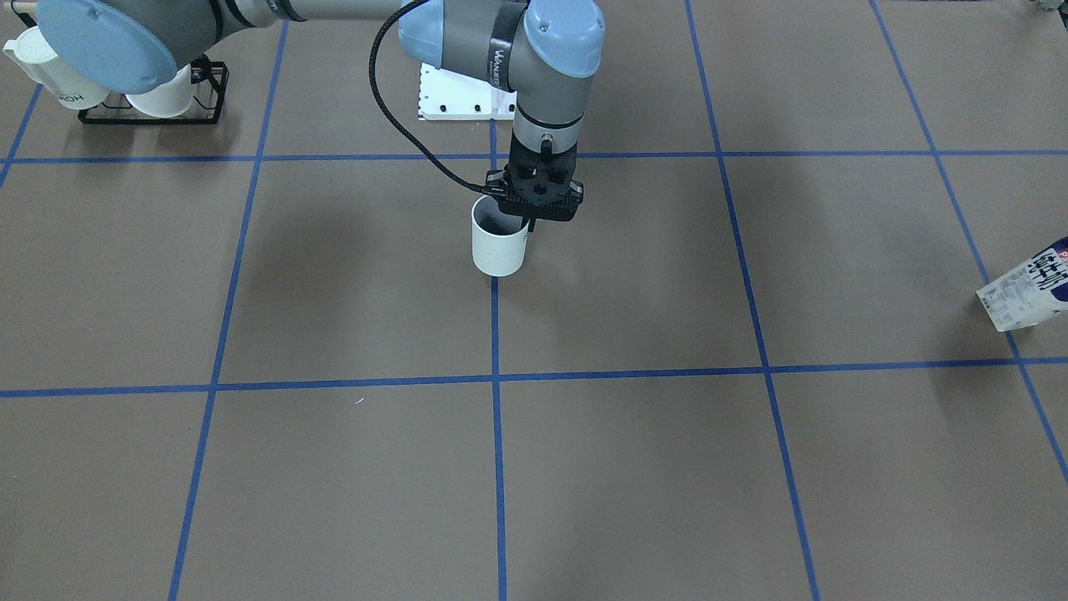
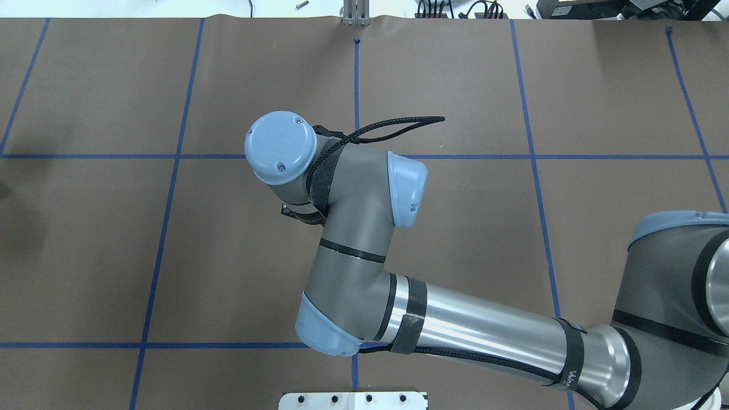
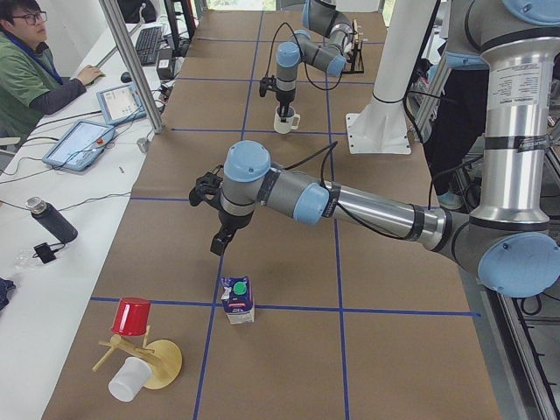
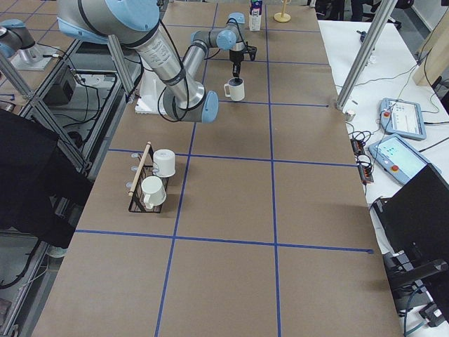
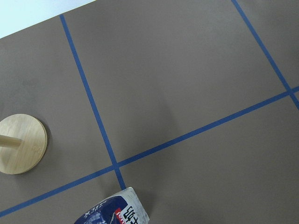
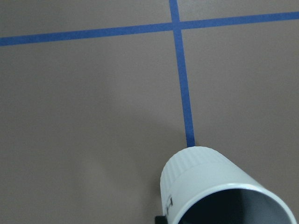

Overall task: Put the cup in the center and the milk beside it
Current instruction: 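Lower the white mug onto the center grid crossing with the right gripper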

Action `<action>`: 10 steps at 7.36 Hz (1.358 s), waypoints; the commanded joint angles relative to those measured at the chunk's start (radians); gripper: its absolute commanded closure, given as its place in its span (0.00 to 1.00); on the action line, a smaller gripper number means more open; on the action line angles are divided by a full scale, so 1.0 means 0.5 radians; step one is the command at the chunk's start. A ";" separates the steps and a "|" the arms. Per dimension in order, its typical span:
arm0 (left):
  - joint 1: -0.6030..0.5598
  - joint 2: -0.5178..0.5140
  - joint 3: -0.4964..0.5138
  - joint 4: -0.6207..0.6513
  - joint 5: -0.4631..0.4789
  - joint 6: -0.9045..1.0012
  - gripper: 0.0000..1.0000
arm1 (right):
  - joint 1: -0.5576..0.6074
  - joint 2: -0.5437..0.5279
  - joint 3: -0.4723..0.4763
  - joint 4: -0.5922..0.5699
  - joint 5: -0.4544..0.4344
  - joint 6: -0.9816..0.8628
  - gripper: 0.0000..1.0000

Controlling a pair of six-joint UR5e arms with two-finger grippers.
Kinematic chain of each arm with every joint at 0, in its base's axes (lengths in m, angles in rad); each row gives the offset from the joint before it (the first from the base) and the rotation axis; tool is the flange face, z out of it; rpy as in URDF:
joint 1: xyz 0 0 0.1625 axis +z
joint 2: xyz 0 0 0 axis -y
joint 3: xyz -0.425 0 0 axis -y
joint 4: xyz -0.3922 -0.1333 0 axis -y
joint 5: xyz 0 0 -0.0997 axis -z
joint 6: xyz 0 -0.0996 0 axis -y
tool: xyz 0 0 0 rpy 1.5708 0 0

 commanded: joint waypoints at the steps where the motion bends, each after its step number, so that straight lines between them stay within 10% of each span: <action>1: 0.000 0.010 0.007 -0.022 0.000 0.000 0.01 | -0.003 -0.011 -0.004 0.029 0.002 -0.003 1.00; 4: 0.000 0.010 0.010 -0.022 0.000 0.000 0.01 | -0.006 -0.032 -0.096 0.223 0.005 0.003 0.89; 6: 0.000 0.007 0.017 -0.022 0.003 0.000 0.01 | -0.003 -0.060 -0.099 0.207 -0.007 0.000 0.61; 8: 0.000 0.007 0.026 -0.022 0.003 0.000 0.01 | 0.000 -0.066 -0.096 0.180 -0.111 -0.003 0.01; 10: 0.000 0.007 0.029 -0.022 0.003 0.003 0.01 | 0.146 -0.017 -0.007 0.122 -0.021 -0.147 0.00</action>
